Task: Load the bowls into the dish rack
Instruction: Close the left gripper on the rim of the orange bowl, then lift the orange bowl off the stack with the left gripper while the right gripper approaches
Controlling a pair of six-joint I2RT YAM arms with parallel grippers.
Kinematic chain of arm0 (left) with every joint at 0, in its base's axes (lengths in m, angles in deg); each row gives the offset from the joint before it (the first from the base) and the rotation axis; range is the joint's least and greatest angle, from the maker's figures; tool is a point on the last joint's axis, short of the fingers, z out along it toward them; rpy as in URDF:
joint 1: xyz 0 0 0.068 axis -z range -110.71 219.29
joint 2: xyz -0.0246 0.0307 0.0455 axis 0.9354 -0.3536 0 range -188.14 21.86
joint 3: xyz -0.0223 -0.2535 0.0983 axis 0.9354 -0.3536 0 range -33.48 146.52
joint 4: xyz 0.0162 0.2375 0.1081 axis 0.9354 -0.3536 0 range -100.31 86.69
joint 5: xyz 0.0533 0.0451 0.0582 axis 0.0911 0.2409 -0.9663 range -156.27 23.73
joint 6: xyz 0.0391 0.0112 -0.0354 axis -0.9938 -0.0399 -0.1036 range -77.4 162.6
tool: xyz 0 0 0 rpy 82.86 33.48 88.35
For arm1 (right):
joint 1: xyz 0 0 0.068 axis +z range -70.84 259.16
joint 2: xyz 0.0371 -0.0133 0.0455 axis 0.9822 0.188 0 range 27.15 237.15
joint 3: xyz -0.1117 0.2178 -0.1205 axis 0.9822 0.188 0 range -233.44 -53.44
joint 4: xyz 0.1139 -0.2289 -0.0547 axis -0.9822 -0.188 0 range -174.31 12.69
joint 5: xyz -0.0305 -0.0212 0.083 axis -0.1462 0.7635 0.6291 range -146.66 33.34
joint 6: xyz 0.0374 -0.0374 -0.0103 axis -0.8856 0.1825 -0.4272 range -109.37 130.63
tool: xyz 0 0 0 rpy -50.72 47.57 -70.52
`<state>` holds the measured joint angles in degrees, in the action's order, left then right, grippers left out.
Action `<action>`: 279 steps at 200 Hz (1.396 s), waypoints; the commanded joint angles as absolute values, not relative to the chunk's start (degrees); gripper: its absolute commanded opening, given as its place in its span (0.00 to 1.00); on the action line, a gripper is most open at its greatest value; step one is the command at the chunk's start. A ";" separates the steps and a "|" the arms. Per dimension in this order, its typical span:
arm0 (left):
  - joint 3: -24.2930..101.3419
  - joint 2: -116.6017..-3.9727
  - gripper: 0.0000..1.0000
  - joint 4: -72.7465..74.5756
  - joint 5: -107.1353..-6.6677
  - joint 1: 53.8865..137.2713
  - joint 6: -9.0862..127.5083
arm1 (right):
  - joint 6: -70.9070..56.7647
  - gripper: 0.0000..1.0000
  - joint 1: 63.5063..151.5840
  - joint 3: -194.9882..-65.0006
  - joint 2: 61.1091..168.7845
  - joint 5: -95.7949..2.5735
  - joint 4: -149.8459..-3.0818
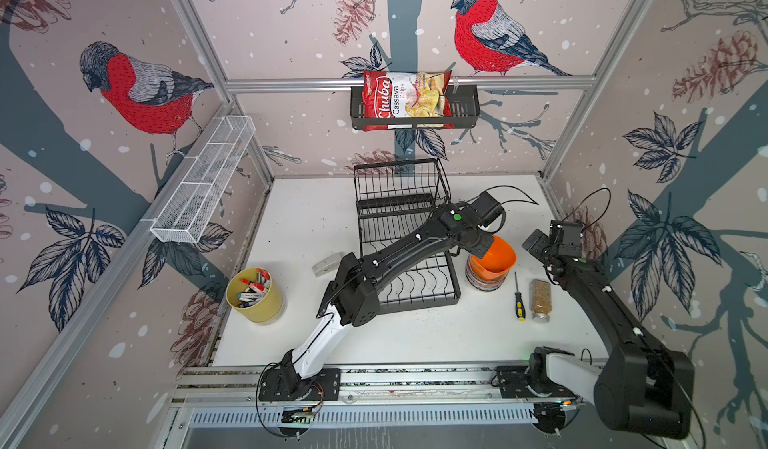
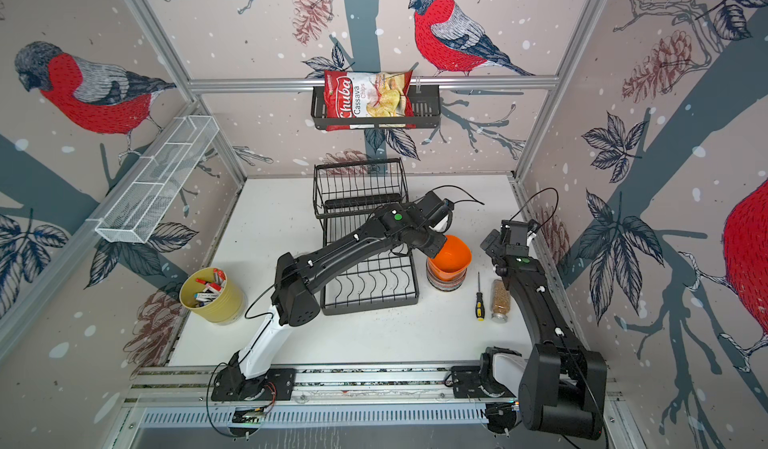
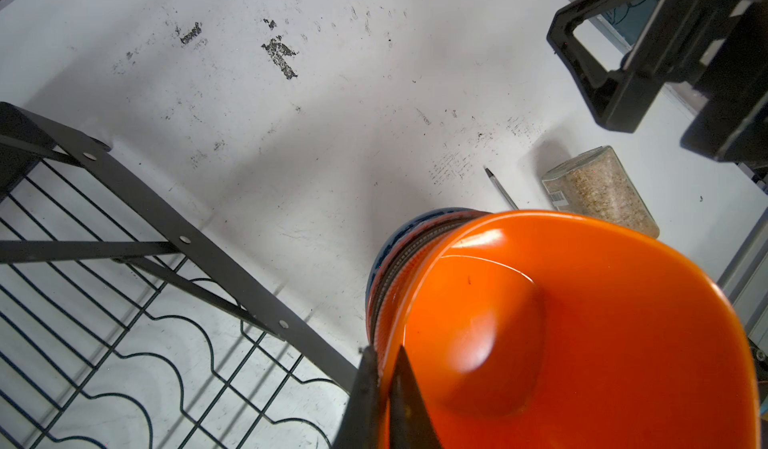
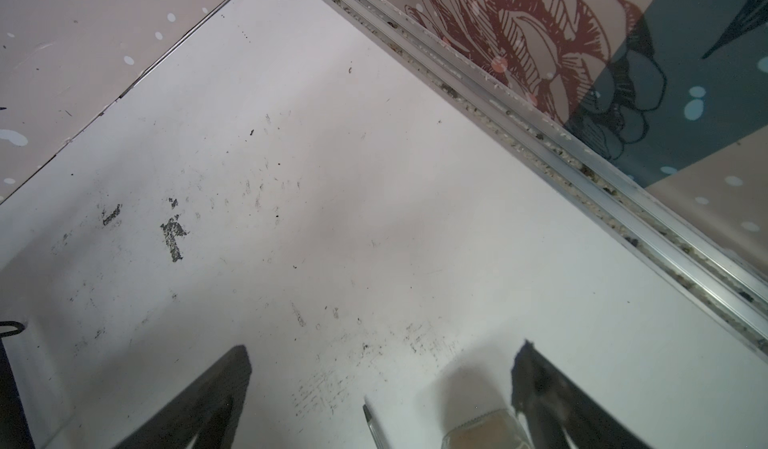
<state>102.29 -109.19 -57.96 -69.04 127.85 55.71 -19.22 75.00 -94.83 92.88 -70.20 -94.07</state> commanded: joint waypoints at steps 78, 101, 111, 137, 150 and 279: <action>96.05 -101.89 0.00 -49.25 -67.55 127.92 54.65 | -17.80 0.99 74.92 -94.75 91.04 -69.69 -93.05; 95.05 -99.98 0.00 -48.60 -67.67 127.91 54.47 | -17.76 1.00 74.93 -94.88 90.62 -69.17 -93.05; 93.57 -98.80 0.00 -48.04 -68.00 127.91 54.72 | -17.77 1.00 74.88 -95.08 90.43 -68.85 -93.22; 84.12 -93.15 0.00 -42.13 -68.91 127.93 55.51 | -17.85 1.00 74.94 -95.19 89.19 -68.79 -93.49; 78.40 -89.73 0.00 -38.18 -68.93 127.92 55.95 | -17.88 0.99 75.03 -95.19 88.19 -68.85 -93.37; 34.75 -59.89 0.00 -8.57 -71.68 126.56 64.65 | -11.83 1.00 89.45 -100.39 80.90 -66.51 -91.25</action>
